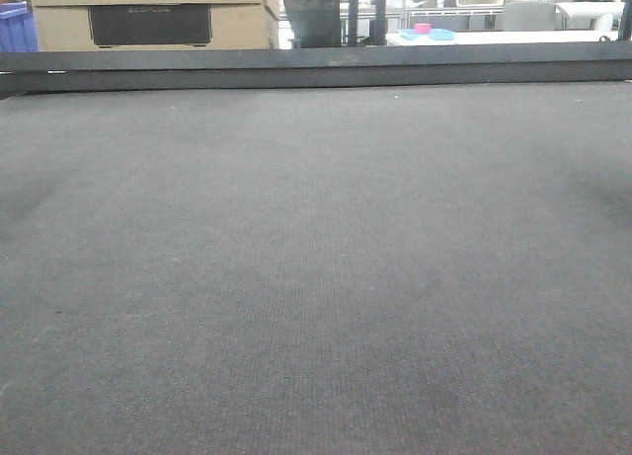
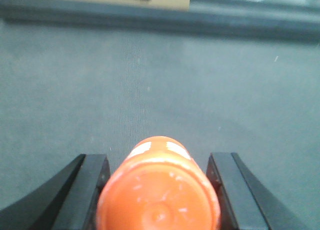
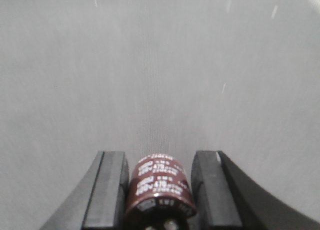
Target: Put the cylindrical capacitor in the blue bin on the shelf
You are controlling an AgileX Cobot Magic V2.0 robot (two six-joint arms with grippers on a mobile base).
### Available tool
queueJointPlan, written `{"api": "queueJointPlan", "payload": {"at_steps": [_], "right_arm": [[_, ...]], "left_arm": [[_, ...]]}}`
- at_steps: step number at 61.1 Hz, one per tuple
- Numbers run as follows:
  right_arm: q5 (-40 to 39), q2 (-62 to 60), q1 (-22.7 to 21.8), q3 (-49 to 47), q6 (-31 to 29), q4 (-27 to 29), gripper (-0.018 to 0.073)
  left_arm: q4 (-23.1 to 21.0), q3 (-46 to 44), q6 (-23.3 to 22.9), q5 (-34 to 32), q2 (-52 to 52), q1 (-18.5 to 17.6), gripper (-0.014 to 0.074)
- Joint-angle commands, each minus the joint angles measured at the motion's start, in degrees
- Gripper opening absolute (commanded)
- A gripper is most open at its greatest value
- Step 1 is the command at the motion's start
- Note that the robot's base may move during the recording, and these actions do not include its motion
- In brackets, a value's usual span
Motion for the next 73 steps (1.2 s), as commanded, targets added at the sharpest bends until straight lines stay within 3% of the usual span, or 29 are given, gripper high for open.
{"api": "queueJointPlan", "payload": {"at_steps": [1,35,73], "right_arm": [[-2.4,-3.9,0.1,0.1,-0.1,-0.3,-0.0162],[0.4,-25.0,0.1,1.1,-0.1,-0.3,-0.0162],[0.6,-28.7,0.1,1.1,-0.1,-0.3,-0.0162]], "left_arm": [[-0.3,3.0,0.2,-4.8,-5.2,0.2,-0.0111],[-0.3,5.4,0.2,-5.1,-22.6,0.2,-0.0111],[-0.3,5.4,0.2,-5.1,-25.7,0.2,-0.0111]]}}
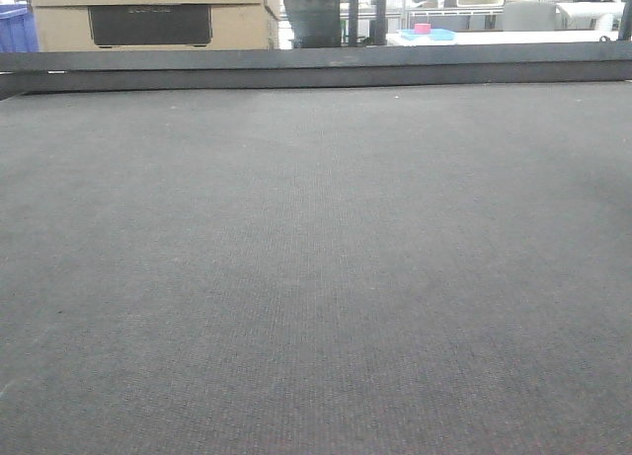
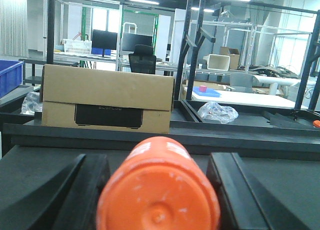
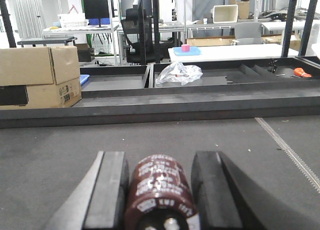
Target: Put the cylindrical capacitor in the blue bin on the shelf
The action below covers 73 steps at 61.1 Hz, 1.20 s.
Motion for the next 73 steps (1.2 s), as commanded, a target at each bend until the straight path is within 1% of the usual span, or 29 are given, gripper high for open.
{"api": "queueJointPlan", "payload": {"at_steps": [1,73], "right_arm": [[-1.1,-0.4,0.1,-0.1,-0.1,-0.3,-0.0162],[-1.1,-0.4,0.1,-0.1,-0.1,-0.3,-0.0162]], "left_arm": [[-0.3,0.1,0.2,-1.3,-0.3,0.2,-0.0111],[-0.3,0.1,0.2,-1.3,-0.3,0.2,-0.0111]]}}
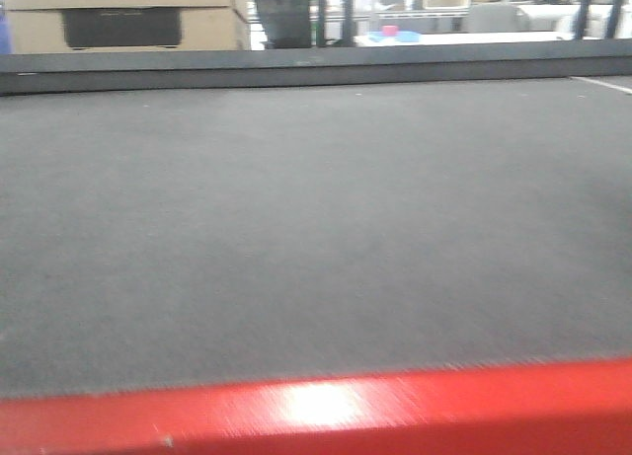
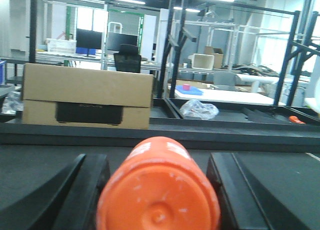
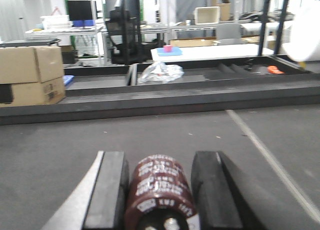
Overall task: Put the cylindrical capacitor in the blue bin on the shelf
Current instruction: 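Drive the base past the red table to the shelf of blue bins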
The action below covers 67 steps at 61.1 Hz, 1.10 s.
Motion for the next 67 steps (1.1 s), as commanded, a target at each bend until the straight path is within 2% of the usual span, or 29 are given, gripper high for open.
{"api": "queueJointPlan", "payload": {"at_steps": [1,67], "right_arm": [[-1.1,-0.4,0.1,-0.1,-0.1,-0.3,-0.0162],[-1.3,-0.3,0.1,-0.1,-0.1,-0.3,-0.0162]], "left_arm": [[-0.3,0.1,0.2,-1.3,-0.3,0.2,-0.0111],[-0.3,0.1,0.2,-1.3,-0.3,0.2,-0.0111]]}}
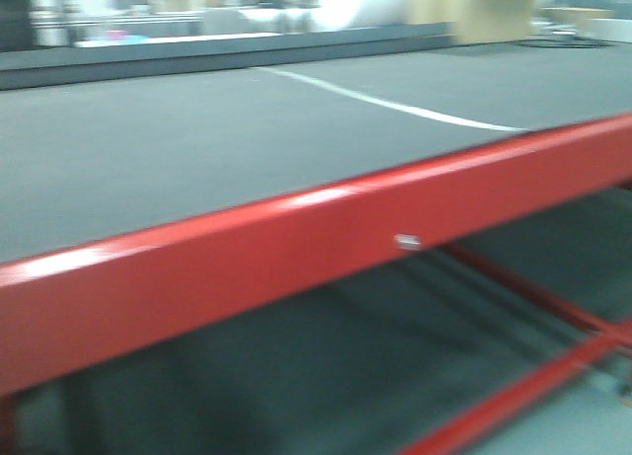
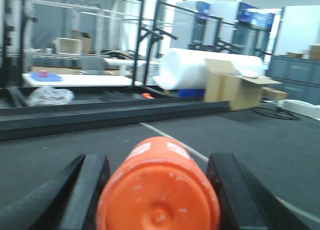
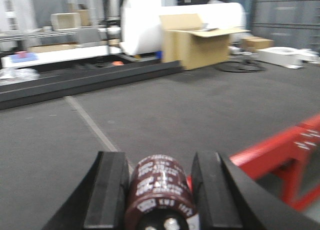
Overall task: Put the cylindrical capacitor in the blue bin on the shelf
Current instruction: 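Drive the base past the red table to the shelf of blue bins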
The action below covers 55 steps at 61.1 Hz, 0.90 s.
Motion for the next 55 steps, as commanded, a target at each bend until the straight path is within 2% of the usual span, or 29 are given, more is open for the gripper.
{"api": "queueJointPlan", "payload": {"at_steps": [1,55], "right_arm": [[-1.3,-0.3,0.1,-0.1,-0.1,-0.3,-0.0162],[-1.4,-0.5,0.1,-0.1,-0.1,-0.3,-0.0162]], "left_arm": [[-0.3,0.1,0.2,-1.3,-0.3,0.2,-0.0111],[-0.3,0.1,0.2,-1.3,-0.3,0.2,-0.0111]]}}
